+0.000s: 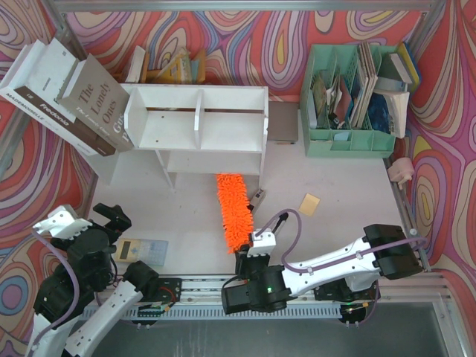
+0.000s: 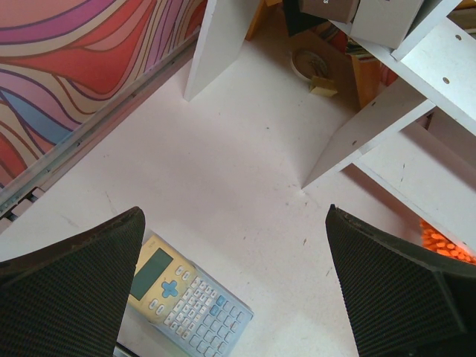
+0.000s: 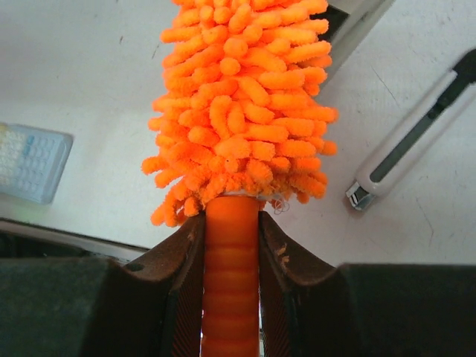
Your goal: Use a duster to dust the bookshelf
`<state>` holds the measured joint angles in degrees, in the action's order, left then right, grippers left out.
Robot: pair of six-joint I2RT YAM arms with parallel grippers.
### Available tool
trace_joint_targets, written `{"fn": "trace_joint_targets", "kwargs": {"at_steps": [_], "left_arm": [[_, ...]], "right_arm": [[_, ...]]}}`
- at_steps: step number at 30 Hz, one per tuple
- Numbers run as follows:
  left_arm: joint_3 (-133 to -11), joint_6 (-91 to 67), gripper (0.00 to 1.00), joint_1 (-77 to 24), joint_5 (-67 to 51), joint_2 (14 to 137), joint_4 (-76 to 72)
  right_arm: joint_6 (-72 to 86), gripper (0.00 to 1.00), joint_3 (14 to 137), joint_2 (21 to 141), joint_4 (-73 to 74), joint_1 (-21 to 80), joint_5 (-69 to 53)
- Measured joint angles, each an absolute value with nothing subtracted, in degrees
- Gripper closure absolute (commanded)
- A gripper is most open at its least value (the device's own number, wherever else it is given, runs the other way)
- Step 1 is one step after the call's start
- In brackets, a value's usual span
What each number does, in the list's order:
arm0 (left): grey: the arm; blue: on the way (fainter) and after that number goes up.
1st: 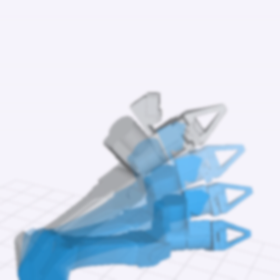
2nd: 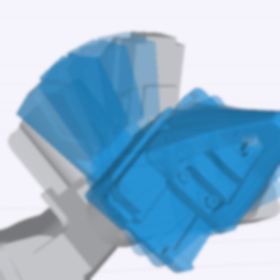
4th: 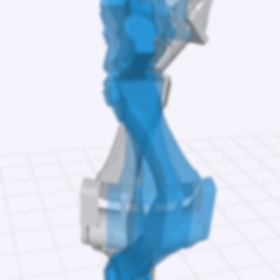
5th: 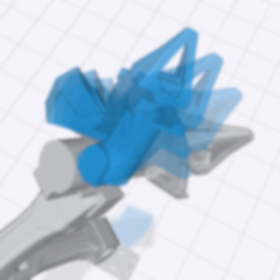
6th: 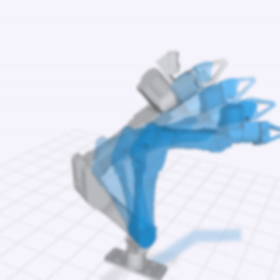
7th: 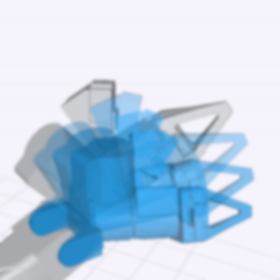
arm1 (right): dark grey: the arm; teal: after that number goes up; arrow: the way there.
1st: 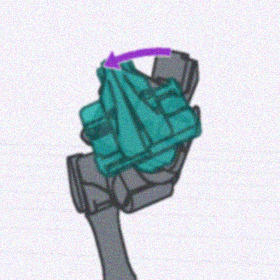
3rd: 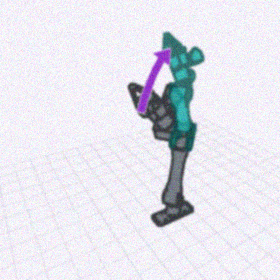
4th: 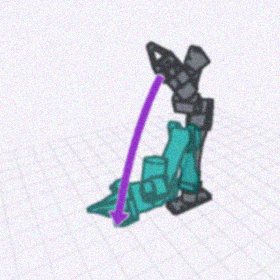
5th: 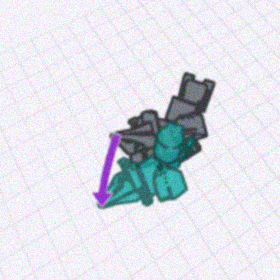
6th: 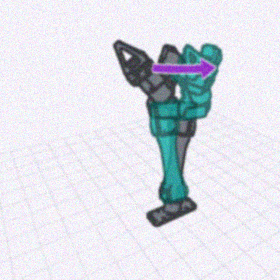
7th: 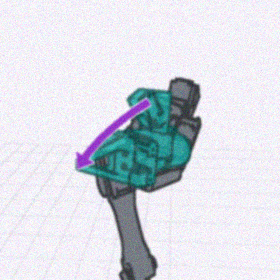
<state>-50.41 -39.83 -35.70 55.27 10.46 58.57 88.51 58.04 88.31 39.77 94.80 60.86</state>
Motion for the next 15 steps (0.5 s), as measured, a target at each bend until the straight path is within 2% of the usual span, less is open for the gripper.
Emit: {"fn": "trace_joint_targets", "kwargs": {"at_steps": [7,15], "left_arm": [[-50.41,-39.83,0.02,-35.7,55.27,10.46,58.57],[-50.41,-39.83,0.02,-35.7,55.27,10.46,58.57]], "right_arm": [[110.37,1.0,63.37,94.02,63.99,94.98,61.19],[116.29,1.0,63.48,96.05,71.4,95.0,62.08]]}}
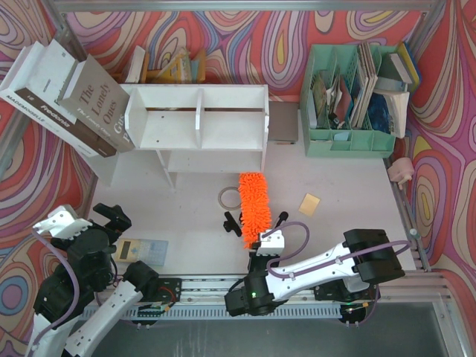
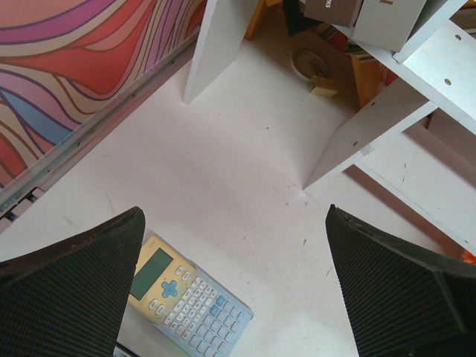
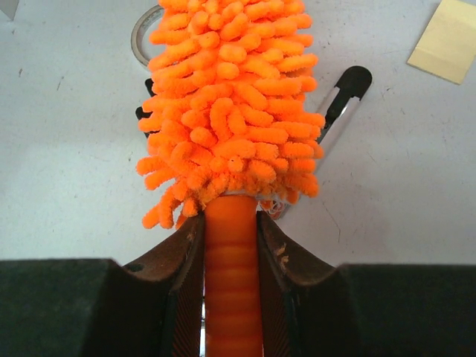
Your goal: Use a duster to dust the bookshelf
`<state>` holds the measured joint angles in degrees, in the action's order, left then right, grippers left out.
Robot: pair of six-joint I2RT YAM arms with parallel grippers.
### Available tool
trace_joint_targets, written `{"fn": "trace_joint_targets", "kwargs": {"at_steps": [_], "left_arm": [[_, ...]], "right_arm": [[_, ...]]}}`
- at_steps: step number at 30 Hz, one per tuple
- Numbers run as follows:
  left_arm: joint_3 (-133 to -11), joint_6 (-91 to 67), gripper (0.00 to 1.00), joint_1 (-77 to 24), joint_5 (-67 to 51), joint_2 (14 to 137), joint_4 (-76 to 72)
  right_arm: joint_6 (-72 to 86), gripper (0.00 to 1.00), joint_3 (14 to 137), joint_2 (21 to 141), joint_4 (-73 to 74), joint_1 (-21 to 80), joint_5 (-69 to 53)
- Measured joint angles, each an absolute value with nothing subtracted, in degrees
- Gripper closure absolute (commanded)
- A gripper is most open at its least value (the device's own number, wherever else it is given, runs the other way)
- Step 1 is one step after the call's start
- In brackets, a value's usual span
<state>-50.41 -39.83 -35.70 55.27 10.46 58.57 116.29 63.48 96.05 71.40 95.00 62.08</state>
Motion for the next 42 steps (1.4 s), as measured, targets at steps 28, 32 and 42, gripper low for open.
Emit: {"fn": "trace_joint_targets", "kwargs": {"at_steps": [28,32,42], "left_arm": [[-50.41,-39.83,0.02,-35.7,55.29,10.63,58.57],[-50.41,-39.83,0.02,-35.7,55.29,10.66,58.57],[-50.41,-39.83,0.02,-35.7,55.29,11.07,58.57]], "right_arm": [[98.78,1.0,58.22,86.89,49.87,87.48,54.24],[99.63,1.0,59.29,85.71,51.77,90.89,57.67],[103.44,1.0,60.18,89.71,55.86,89.73,53.65]]}}
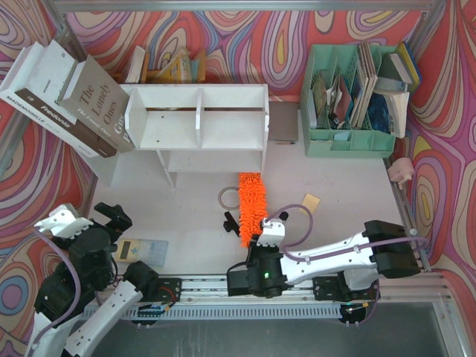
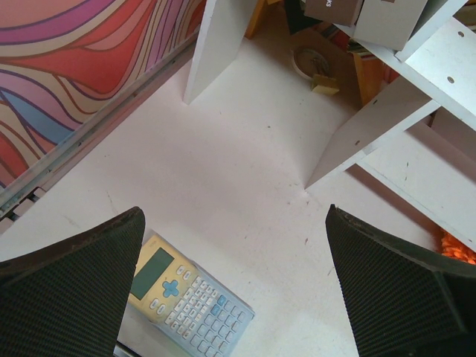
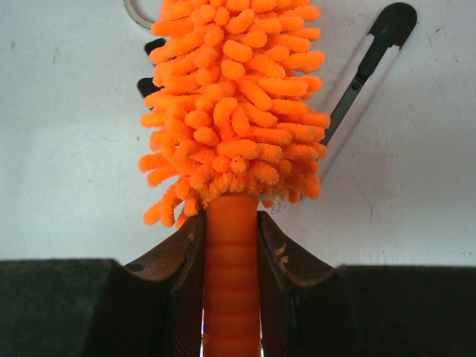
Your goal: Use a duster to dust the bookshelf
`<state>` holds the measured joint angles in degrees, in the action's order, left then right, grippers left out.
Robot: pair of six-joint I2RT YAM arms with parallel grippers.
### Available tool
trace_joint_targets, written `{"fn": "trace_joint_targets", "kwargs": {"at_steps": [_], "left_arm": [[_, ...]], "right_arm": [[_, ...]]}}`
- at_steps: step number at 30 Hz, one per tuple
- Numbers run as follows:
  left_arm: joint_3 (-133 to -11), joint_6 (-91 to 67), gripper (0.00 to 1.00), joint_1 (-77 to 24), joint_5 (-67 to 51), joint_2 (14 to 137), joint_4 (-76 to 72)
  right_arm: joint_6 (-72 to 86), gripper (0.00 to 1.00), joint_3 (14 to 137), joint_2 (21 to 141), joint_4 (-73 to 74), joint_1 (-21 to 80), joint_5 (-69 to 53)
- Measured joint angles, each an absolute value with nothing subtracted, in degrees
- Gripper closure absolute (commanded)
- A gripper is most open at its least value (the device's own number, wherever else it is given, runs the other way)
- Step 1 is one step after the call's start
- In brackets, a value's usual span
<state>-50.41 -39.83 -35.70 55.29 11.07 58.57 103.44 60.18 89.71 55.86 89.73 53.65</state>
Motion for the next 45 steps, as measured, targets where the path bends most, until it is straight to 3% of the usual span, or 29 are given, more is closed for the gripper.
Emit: {"fn": "trace_joint_targets", "kwargs": {"at_steps": [6,23,31,45], "left_arm": [[-50.41,-39.83,0.02,-35.7,55.29,11.07,58.57],[-50.41,-39.83,0.02,-35.7,55.29,11.22,58.57],[-50.41,-39.83,0.02,-35.7,55.31,11.22,58.59],[-50.41,-39.83,0.02,-35.7,55.29,11.22,58.59]], "right_arm": [[95.33,1.0,53.95,84.44,46.59,86.24,50.43],[98.13,1.0,58.33,86.35,53.17,87.59,51.99],[87.11,1.0,52.56,81.21,42.13,82.35,46.59],[101.51,1.0,60.86,86.87,57.32,87.72,54.19]]}}
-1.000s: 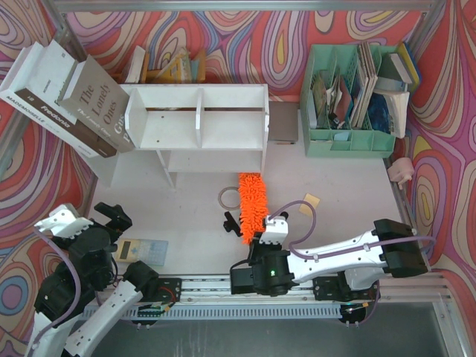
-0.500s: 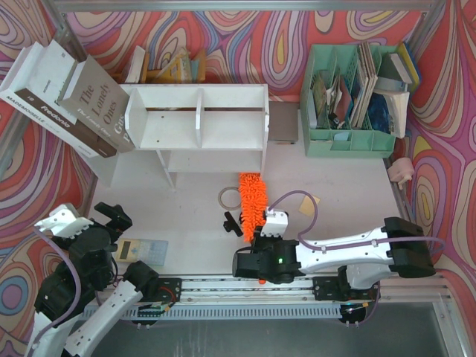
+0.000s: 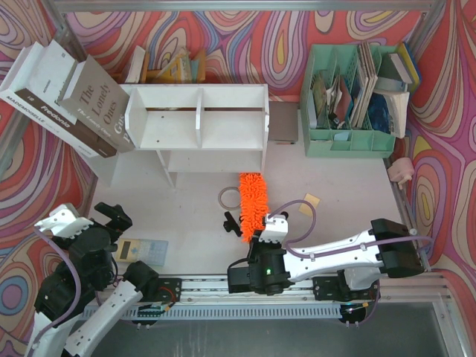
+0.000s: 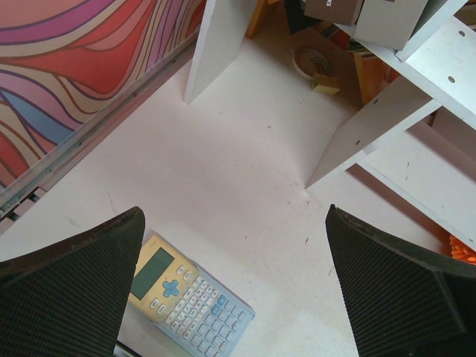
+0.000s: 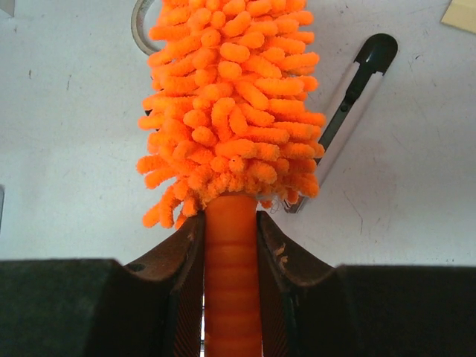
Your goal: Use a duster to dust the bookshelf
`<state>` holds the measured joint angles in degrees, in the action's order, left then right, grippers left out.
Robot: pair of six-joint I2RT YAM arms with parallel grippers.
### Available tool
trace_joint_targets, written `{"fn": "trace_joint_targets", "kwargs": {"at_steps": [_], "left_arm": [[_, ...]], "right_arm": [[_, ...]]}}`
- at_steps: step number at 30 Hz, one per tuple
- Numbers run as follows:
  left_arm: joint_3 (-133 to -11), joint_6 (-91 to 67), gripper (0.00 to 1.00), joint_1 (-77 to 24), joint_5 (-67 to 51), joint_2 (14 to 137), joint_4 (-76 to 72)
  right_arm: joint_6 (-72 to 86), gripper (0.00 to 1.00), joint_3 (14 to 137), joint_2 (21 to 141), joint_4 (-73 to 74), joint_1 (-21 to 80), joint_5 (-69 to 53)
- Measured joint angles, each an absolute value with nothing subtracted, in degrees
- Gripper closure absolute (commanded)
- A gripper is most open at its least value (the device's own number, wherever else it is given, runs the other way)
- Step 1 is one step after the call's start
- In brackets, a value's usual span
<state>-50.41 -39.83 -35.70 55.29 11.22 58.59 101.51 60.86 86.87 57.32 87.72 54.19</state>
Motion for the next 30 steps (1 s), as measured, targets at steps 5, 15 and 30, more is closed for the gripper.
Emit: {"fn": "trace_joint_targets", "kwargs": {"at_steps": [5,15,30], "left_arm": [[-50.41,-39.83,0.02,-35.7,55.31,11.22,58.57],[-50.41,-39.83,0.02,-35.7,55.29,11.22,58.57],[-50.41,-39.83,0.02,-35.7,55.31,11.22,58.57]], "right_arm": [[102.67,1.0,60.77,87.13,57.17,87.85,53.87],[92.51,1.0,55.05,83.26,47.09,85.06,50.13],[93.97,1.0,56.66,83.9,48.58,85.89,53.6]]}}
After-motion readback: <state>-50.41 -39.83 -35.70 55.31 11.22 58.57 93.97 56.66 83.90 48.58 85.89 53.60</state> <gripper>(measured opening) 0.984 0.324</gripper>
